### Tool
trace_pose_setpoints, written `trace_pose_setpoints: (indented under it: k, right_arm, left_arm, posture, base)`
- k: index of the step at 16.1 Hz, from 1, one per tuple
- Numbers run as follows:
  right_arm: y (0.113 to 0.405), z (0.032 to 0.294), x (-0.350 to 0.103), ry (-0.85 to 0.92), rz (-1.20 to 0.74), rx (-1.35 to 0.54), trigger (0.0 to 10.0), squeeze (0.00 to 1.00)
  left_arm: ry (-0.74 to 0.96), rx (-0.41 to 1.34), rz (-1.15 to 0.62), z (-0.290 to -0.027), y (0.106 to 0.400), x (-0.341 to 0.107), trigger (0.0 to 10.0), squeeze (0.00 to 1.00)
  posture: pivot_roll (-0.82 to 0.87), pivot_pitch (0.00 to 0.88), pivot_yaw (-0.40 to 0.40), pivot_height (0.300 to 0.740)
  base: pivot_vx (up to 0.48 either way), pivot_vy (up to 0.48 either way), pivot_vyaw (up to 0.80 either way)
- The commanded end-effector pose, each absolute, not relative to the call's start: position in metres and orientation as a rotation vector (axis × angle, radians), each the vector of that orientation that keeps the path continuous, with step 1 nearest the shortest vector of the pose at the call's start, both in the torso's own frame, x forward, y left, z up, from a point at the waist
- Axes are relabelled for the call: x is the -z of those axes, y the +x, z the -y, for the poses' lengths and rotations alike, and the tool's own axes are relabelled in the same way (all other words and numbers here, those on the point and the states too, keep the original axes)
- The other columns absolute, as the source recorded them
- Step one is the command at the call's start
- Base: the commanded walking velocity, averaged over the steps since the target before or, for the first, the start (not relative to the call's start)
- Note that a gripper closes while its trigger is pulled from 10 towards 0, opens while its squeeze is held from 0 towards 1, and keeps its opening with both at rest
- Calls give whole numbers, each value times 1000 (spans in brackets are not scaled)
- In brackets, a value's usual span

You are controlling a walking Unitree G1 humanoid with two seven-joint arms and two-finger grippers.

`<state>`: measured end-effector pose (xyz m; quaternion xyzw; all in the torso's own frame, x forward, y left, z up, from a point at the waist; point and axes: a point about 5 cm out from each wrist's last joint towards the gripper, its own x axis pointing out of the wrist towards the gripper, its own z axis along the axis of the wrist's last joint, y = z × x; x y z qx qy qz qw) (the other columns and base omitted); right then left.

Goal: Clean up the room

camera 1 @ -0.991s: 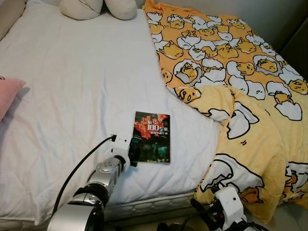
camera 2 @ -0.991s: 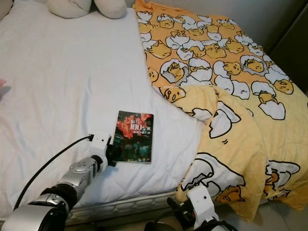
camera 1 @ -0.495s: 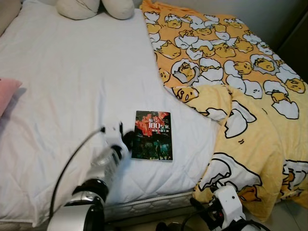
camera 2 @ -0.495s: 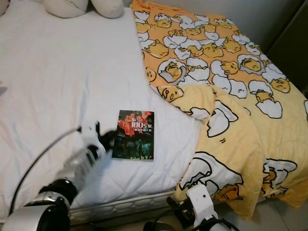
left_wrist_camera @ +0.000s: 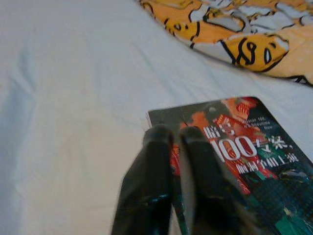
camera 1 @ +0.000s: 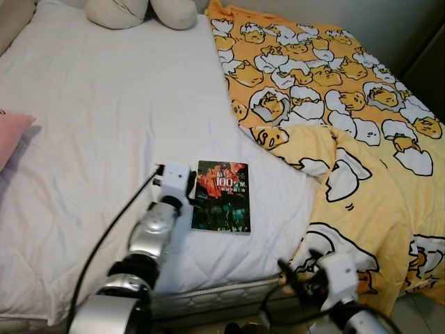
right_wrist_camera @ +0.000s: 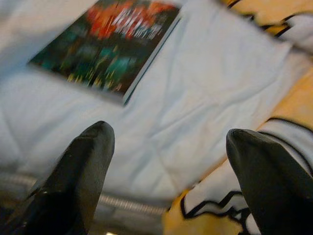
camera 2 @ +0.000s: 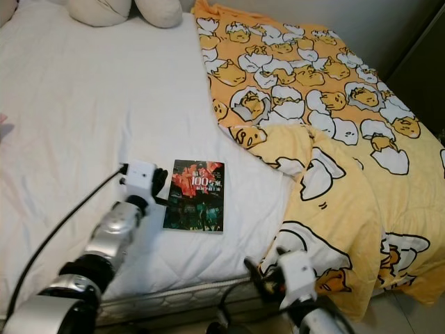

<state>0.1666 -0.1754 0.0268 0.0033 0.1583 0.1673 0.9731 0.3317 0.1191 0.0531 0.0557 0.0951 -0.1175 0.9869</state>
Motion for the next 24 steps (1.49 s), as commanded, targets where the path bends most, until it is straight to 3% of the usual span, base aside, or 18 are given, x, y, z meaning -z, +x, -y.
trace_pose_setpoints:
  k: [1, 4, 9, 14, 17, 18, 24]
  right_arm:
    - [166, 184, -29, 14, -308, -296, 10000, 0]
    - [160, 185, -25, -2, -322, -280, 10000, 0]
    - [152, 180, -25, 12, -316, -279, 10000, 0]
    - [147, 179, -23, 4, -314, -277, 10000, 0]
    - [144, 178, -20, -1, -331, -295, 10000, 0]
    - [144, 178, -20, -2, -334, -299, 10000, 0]
    - [140, 175, -17, -4, -349, -311, 10000, 0]
  left_arm:
    - [128, 240, -236, -111, 332, -49, 10000, 1000]
    - [190, 208, -361, -105, 322, -28, 10000, 1000]
    - [139, 197, -369, -106, 319, -25, 10000, 1000]
    - [214, 193, -315, -106, 324, -32, 10000, 1000]
    - [84, 191, -409, -105, 319, -23, 10000, 1000]
    - [44, 189, -429, -103, 317, -20, 10000, 0]
    - [-41, 227, -546, -89, 300, -1, 10000, 0]
  posture:
    - [-118, 47, -128, 740]
    - [-133, 58, -117, 740]
    - [-149, 65, -97, 740]
    - [-153, 73, -91, 740]
    - [-133, 91, -107, 740]
    - [-130, 89, -108, 740]
    - [-140, 85, -103, 740]
  base:
    - [0, 0, 0]
    - [0, 0, 0]
    - [0, 0, 0]
    - [0, 0, 0]
    - [0, 0, 0]
    - [0, 0, 0]
    - [0, 0, 0]
